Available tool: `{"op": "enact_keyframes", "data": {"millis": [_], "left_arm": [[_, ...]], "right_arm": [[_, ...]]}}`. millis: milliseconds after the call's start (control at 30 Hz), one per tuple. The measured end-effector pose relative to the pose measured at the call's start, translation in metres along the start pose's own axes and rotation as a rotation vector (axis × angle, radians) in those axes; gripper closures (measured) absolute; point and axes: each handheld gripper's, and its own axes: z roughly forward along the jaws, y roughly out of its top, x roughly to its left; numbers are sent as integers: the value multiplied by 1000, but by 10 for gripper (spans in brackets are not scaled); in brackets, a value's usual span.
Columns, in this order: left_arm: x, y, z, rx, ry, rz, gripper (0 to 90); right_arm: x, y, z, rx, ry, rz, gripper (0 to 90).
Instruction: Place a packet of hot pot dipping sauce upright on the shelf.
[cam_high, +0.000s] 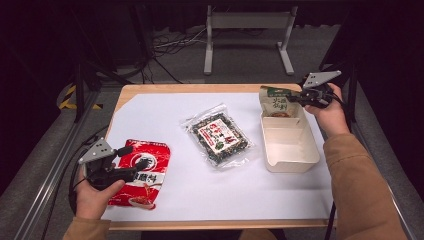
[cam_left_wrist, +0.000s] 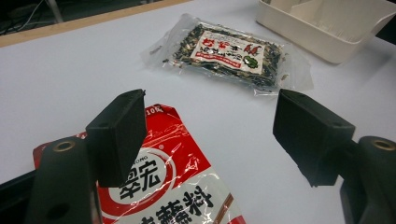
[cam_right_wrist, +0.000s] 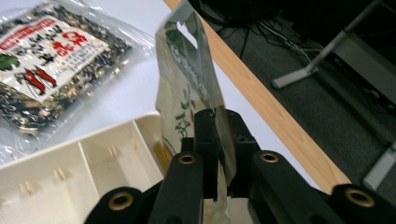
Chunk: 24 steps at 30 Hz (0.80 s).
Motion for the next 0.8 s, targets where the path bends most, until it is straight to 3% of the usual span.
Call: {"op": "enact_keyframes", "data": {"millis": [100, 300, 533, 667, 800], "left_arm": [[0, 1, 2, 1, -7, 1, 264], [-1, 2, 5, 9, -14, 0, 263], [-1, 4, 8, 11, -21, -4, 252], [0, 5, 11, 21, -19, 1, 233], [1, 6, 12, 20, -19, 0, 222]], "right_arm": [[-1, -5, 0, 32, -18, 12, 812], [-2, -13, -7, 25, -50, 55, 736], [1, -14, -10, -6, -68, 99, 564], [1, -15, -11, -26, -116, 140, 409], [1, -17, -16, -49, -139, 179, 350]]}}
